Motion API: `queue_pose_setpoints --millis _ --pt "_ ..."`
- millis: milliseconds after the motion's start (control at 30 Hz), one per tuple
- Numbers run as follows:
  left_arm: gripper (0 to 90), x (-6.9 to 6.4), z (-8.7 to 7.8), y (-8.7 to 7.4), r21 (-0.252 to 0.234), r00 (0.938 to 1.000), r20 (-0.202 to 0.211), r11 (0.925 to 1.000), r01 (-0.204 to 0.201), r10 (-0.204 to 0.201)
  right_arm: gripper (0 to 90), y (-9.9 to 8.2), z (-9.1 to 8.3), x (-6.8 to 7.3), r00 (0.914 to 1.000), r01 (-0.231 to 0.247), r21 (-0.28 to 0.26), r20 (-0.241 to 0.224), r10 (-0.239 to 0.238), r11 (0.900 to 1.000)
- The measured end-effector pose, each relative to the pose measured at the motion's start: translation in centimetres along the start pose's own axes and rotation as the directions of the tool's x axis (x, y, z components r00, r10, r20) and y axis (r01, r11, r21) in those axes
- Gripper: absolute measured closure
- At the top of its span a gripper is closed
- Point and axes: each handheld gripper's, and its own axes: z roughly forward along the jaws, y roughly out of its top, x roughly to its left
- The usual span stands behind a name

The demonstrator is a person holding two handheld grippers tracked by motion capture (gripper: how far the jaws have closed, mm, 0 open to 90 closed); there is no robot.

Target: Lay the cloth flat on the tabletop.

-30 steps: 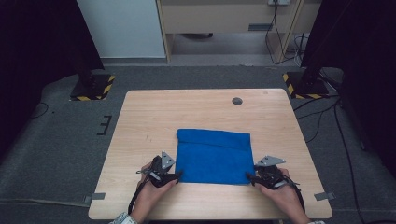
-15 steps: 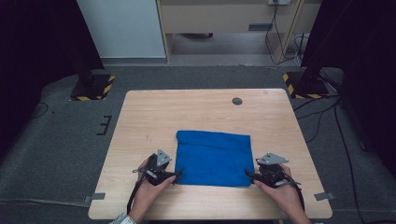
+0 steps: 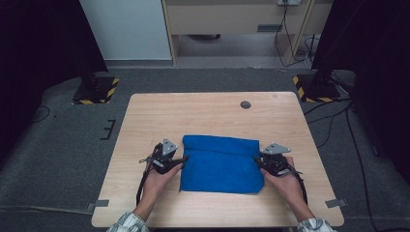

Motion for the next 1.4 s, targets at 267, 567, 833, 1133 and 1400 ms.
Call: queue_pose_setpoints --millis 267,567,833,1133,1400 --pt "50.3 0.6 1.5 1.0 0.011 0.9998 0.018 0.9999 -0.008 0.008 53.8 1.3 2.8 0.2 0.9997 0.024 0.021 -0.006 -0.024 0.9995" --pt "58.6 1.9 1.7 2.4 -0.015 0.9998 0.022 0.9999 0.003 -0.003 85.7 1.7 3.6 -1.0 0.9961 -0.045 0.025 -0.075 0.047 0.9987" --pt "58.0 2.4 3.3 1.6 0.042 0.9994 0.023 0.9988 0.024 -0.025 87.2 2.8 3.1 -1.3 0.9952 -0.056 -0.008 -0.081 0.055 0.9984" --pt "36.7 2.0 4.1 1.1 0.064 0.9995 0.009 0.9975 0.028 -0.029 87.1 3.8 3.2 -1.3 0.9939 -0.081 -0.025 -0.077 0.079 0.9964" --pt "52.0 1.8 5.0 1.1 0.079 0.9994 0.033 0.9969 0.006 -0.009 87.2 3.8 3.4 -1.0 0.9952 -0.059 -0.018 -0.079 0.057 0.9981"
